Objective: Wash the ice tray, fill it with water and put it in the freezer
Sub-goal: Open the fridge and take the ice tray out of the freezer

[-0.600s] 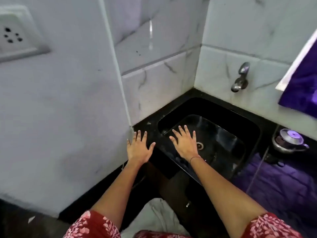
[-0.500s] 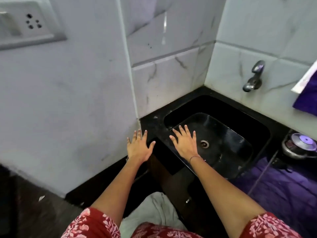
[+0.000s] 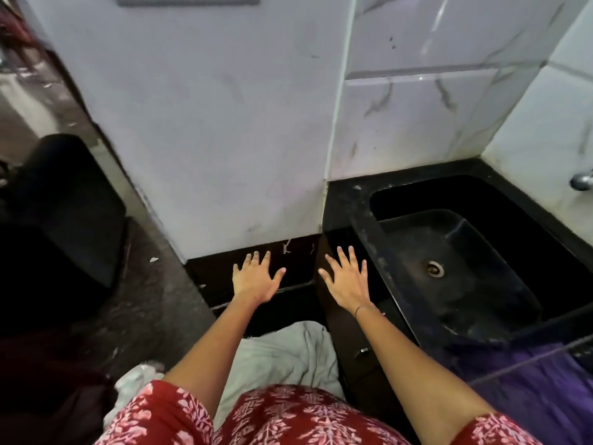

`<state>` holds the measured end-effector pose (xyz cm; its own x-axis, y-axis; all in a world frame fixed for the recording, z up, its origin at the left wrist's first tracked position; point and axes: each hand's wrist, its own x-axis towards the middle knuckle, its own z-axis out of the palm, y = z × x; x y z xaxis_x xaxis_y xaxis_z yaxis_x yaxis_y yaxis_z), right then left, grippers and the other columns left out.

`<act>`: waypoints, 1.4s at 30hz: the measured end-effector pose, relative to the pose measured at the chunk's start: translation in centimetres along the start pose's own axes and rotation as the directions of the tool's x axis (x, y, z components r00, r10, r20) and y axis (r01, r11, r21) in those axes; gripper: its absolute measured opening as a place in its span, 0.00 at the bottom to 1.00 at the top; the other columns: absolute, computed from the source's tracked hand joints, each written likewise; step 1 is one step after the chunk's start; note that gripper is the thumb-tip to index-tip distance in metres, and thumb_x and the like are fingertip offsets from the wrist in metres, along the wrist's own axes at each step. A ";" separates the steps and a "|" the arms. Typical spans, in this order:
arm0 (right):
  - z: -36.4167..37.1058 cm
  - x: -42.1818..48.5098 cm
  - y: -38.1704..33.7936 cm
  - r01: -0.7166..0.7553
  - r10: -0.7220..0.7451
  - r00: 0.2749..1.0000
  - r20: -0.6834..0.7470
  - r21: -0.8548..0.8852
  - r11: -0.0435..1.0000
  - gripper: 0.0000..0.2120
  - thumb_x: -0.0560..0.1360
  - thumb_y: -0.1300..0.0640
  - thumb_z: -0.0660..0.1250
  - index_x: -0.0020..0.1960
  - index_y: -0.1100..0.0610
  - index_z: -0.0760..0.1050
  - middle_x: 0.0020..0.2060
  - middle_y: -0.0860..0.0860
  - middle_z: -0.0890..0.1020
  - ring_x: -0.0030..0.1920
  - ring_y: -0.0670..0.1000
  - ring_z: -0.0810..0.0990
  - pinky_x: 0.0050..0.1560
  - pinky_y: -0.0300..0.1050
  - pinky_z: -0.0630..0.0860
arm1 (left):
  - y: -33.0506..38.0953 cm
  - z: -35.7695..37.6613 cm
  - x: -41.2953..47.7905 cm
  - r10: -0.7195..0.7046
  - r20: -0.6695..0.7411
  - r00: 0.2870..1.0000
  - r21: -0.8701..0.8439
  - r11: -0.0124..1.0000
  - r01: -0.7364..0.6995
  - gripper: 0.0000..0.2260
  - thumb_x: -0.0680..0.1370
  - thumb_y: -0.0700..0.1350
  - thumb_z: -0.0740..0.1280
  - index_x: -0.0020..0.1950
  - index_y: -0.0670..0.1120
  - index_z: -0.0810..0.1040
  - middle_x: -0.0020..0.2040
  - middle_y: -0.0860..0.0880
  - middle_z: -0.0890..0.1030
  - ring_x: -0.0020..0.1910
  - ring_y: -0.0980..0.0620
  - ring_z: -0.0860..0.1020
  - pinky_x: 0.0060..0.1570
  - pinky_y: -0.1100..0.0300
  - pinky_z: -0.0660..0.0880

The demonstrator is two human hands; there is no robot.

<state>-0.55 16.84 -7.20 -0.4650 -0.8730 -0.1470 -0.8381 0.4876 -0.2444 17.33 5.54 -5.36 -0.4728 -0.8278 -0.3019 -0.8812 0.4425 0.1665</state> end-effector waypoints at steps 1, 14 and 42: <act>0.7 -0.5 -0.4 0.014 -0.014 1.000 0.026 0.004 1.000 0.26 0.80 0.40 0.48 0.76 0.49 0.57 0.78 0.51 0.51 0.77 0.54 0.39 0.74 0.59 0.43 | -0.9 0.5 -0.7 -0.023 0.014 1.000 -0.002 1.000 0.023 0.31 0.79 0.64 0.48 0.78 0.50 0.51 0.78 0.46 0.54 0.77 0.47 0.51 0.74 0.44 0.52; 7.3 -5.5 -12.5 0.260 -0.253 0.853 0.457 0.048 0.964 0.24 0.81 0.40 0.50 0.73 0.48 0.64 0.77 0.50 0.56 0.77 0.53 0.44 0.73 0.62 0.41 | -15.7 3.4 -12.6 -0.363 0.143 0.921 -0.088 0.922 0.377 0.30 0.78 0.65 0.50 0.75 0.50 0.60 0.74 0.45 0.65 0.73 0.45 0.64 0.68 0.46 0.63; 18.8 -16.1 -47.1 0.950 -0.736 0.111 0.668 0.146 0.276 0.23 0.79 0.40 0.53 0.71 0.47 0.67 0.76 0.49 0.59 0.77 0.53 0.49 0.73 0.62 0.47 | -32.7 11.4 -39.1 -0.906 0.387 0.170 -0.496 -0.049 0.867 0.29 0.78 0.66 0.48 0.74 0.53 0.63 0.70 0.48 0.72 0.69 0.45 0.70 0.64 0.50 0.69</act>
<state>51.78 8.10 -11.29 0.7553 -0.4494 -0.4771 -0.6316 -0.6935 -0.3466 64.56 27.40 -9.69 0.7164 -0.4082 -0.5658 -0.3642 -0.9105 0.1957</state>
